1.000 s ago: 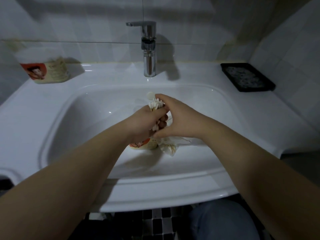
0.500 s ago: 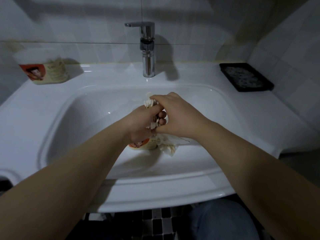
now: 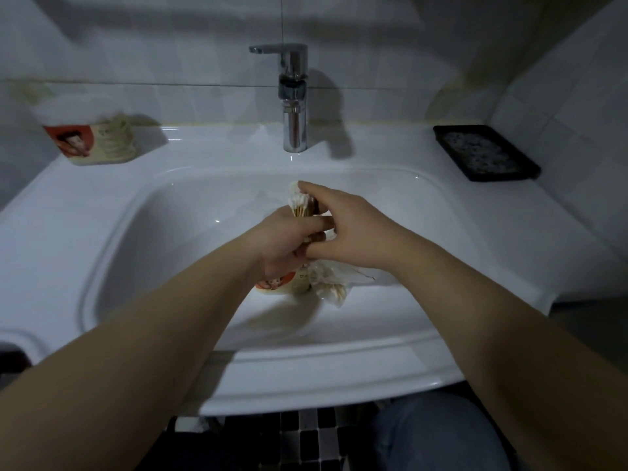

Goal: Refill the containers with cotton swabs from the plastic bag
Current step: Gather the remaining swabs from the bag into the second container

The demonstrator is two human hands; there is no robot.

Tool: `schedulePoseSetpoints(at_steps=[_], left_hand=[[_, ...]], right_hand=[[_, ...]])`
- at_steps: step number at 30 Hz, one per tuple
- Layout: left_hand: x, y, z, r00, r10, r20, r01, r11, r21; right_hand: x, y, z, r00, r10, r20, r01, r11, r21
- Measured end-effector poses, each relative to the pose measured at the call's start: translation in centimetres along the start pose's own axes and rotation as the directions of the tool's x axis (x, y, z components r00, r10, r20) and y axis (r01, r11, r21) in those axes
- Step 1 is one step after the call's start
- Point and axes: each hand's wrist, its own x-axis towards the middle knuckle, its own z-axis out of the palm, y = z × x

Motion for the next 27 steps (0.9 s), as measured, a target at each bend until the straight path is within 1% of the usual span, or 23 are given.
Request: schedulePoseSetpoints(at_steps=[3,5,6,9,11,14,16,18,20,23,27], left_hand=[[0.0,0.3,0.0,0.996,-0.006,-0.09,0.004,1.0,-0.022],[0.3,0.4,-0.6,0.987,-0.02,-0.161,0.007,0.997,-0.08],[0.4,0.4,-0.8,0.983,-0.028,-0.184,0.011,0.995,-0.095],[0.5,0.6,-1.4,0.983,-0.063,-0.175,0.044,0.992,-0.115],[0.5,0.6,-1.4,0.986,-0.098,-0.137,0.075,0.984,-0.164],[0.7,0.6,-1.1,0.983,-0.12,-0.138,0.089,0.973,-0.214],[0.8,0.6,-1.1,0.983,-0.118,-0.137,0.085,0.971,-0.225],[0.8,0.5,-1.2,0.985,-0.109,-0.137,0.076,0.971,-0.227],[0.8,0.4,-1.3,0.985,-0.1,-0.141,0.067,0.973,-0.222],[0.9,0.3,-1.4,0.984,-0.089,-0.157,0.058,0.979,-0.193],[0.8,0.3,-1.3,0.984,-0.088,-0.155,0.061,0.984,-0.169]], right_hand=[[-0.1,0.7,-0.7,0.998,0.07,-0.001,-0.07,0.996,0.052],[-0.2,1.2,-1.5,0.987,0.154,-0.034,-0.154,0.988,-0.002],[-0.3,1.5,-1.7,0.978,0.206,-0.019,-0.207,0.977,-0.055],[-0.6,2.3,-1.4,0.93,0.334,0.155,-0.305,0.934,-0.184],[-0.4,2.6,-0.5,0.907,0.354,0.226,-0.301,0.923,-0.24],[0.4,3.1,0.8,0.898,0.34,0.279,-0.247,0.915,-0.32],[0.7,3.2,1.4,0.866,0.366,0.339,-0.24,0.901,-0.36],[0.5,3.4,1.9,0.838,0.389,0.384,-0.25,0.898,-0.363],[0.3,3.6,2.4,0.837,0.394,0.379,-0.263,0.898,-0.354],[0.3,3.4,3.1,0.85,0.373,0.372,-0.213,0.889,-0.406],[0.5,3.0,3.2,0.817,0.397,0.418,-0.194,0.873,-0.448]])
